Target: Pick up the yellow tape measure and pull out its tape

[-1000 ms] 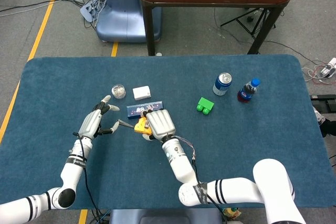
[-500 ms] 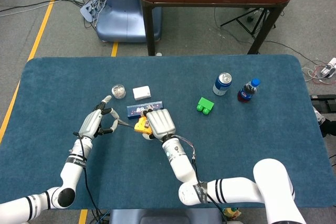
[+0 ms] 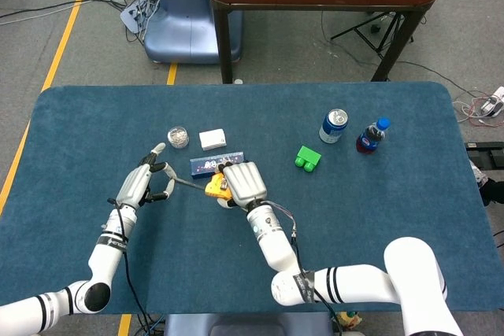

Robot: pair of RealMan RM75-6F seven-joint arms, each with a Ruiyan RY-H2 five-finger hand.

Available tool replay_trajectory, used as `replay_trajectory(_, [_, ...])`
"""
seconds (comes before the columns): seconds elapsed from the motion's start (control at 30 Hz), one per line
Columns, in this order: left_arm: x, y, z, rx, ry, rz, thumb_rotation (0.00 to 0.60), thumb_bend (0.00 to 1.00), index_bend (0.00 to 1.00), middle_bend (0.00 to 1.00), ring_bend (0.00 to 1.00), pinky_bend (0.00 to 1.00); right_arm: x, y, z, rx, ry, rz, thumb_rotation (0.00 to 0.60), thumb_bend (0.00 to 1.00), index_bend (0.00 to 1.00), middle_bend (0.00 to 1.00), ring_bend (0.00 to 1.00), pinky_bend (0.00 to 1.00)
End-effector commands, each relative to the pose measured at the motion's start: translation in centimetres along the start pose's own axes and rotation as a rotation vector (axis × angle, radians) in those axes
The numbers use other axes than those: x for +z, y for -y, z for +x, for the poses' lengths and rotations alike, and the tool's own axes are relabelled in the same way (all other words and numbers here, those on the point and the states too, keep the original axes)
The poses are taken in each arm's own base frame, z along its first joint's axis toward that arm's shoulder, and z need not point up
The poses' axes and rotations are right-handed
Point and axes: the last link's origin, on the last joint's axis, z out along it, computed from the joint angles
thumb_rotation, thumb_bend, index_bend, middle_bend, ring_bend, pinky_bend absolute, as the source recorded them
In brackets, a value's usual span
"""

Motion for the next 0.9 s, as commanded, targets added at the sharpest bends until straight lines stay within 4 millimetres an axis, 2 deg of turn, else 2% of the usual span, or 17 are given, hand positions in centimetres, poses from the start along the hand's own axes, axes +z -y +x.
replay_trajectory(0.03, [-0.2, 0.3, 0.3, 0.006, -0.016, -0.004, 0.600, 0.48, 0.55, 0.02, 0.00, 0.00, -0.5, -1.0, 0.1, 0.005, 0.019, -0.004, 0.600, 0.79, 0.64, 0.64, 0.56, 0.37])
replay_trajectory(0.4, [-1.9, 1.9, 1.4, 0.038, -0.040, -0.009, 0.600, 0.48, 0.52, 0.02, 0.00, 0.00, -3.8, -6.0, 1.3, 0.015, 0.051, -0.023, 0.600, 0.79, 0.65, 0.65, 0.57, 0.37])
replay_trajectory(0.9, [-3.6, 2.3, 1.5, 0.028, -0.051, -0.012, 0.600, 0.48, 0.49, 0.02, 0.00, 0.00, -10.7, -13.7, 2.0, 0.025, 0.065, -0.107, 0.600, 0.79, 0.65, 0.65, 0.57, 0.37])
